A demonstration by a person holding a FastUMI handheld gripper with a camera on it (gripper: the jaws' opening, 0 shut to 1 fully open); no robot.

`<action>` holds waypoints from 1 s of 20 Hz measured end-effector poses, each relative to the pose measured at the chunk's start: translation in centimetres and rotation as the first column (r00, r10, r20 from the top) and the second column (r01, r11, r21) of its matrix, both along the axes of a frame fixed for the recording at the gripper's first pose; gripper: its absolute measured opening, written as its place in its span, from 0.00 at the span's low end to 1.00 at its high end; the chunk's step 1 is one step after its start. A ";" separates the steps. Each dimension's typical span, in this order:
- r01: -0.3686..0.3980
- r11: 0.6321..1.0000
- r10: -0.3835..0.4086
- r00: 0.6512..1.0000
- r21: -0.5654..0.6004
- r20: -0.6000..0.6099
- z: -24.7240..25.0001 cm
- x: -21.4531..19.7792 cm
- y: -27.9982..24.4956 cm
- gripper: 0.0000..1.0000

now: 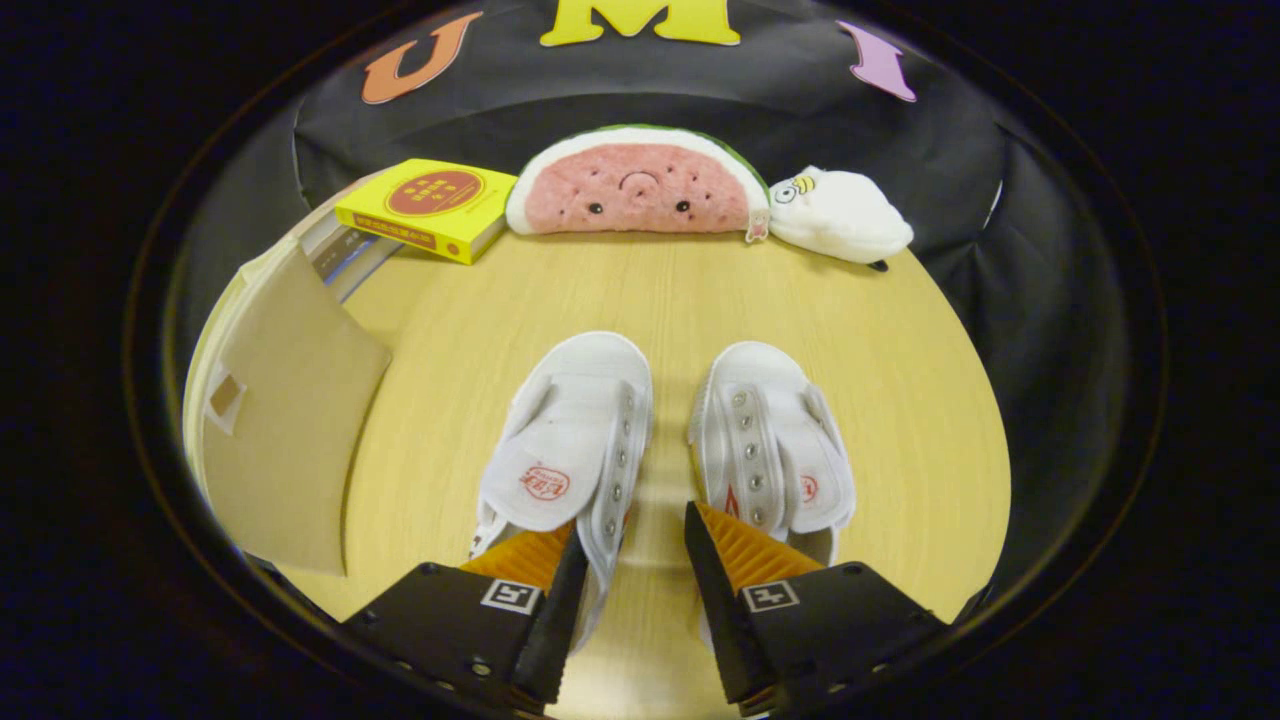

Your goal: Open the storage box then place both shoes into the box .Put the left shoe in first, then the right shoe, with the right side of both shoes facing outward in a uniform manner.

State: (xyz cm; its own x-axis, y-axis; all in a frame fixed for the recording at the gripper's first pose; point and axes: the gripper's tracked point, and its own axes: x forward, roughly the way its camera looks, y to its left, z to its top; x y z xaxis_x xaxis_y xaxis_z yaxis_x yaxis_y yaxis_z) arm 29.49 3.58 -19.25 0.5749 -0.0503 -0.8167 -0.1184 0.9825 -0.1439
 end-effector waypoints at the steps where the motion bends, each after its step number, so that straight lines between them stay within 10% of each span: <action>1: -0.003 1.000 0.003 1.000 0.001 -0.018 -0.5 0.3 0.2 0.50; 10: 0.097 0.970 -0.075 0.992 0.225 -0.104 -1.3 0.9 1.3 0.01; 20: 0.191 0.880 -0.126 0.977 0.435 -0.174 -0.7 0.4 2.0 0.00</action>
